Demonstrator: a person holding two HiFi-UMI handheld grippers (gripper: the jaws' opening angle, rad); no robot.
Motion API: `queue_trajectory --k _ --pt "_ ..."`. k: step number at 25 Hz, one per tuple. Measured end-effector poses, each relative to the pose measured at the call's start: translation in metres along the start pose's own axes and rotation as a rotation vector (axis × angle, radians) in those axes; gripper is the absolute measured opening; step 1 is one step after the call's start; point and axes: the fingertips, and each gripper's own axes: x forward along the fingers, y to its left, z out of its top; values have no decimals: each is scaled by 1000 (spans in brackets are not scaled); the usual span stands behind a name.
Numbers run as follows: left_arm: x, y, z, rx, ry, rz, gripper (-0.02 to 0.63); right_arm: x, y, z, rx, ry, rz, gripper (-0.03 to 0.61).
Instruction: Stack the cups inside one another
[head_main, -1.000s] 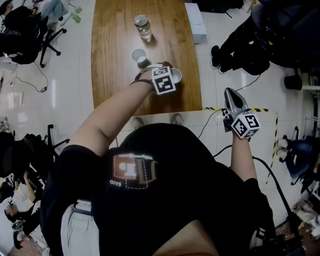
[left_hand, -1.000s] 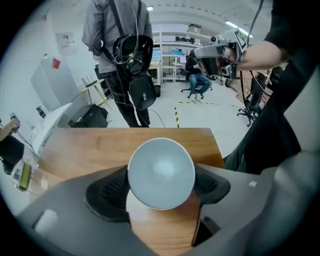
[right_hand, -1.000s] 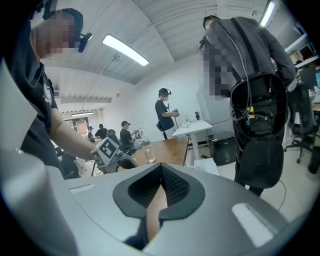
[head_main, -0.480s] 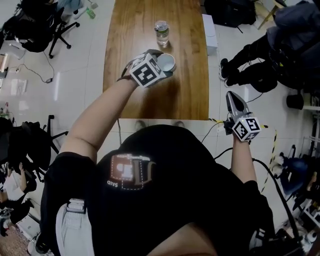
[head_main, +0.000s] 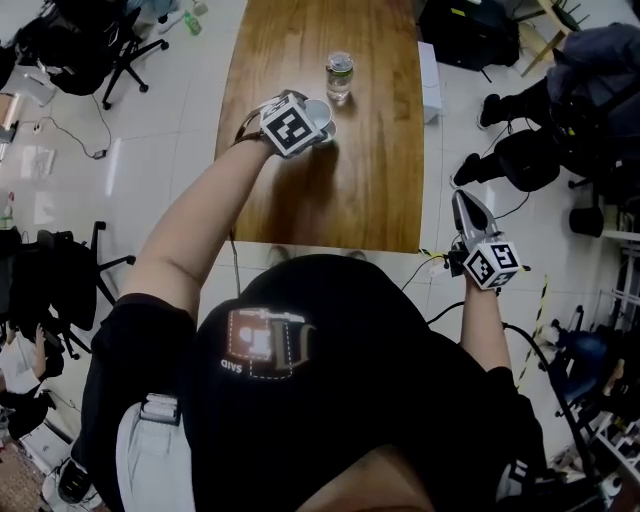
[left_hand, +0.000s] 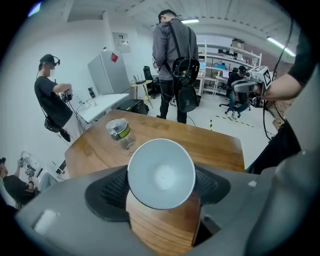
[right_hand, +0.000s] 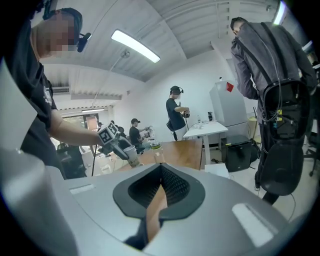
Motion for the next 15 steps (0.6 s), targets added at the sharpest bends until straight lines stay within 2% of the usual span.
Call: queue_trajectory --k 6,9,12,15 --pt "29 -9 5 39 22 -37 374 -6 -9 -3 10 7 -21 14" --pt "37 -11 2 37 18 -43 404 -6 -10 -5 13 8 -21 14" --pt "11 -5 21 -51 -98 -29 410 -5 -9 -1 9 3 -15 14" --pt "-52 7 38 -198 -332 -17 408 2 -8 11 -3 -22 0 14"
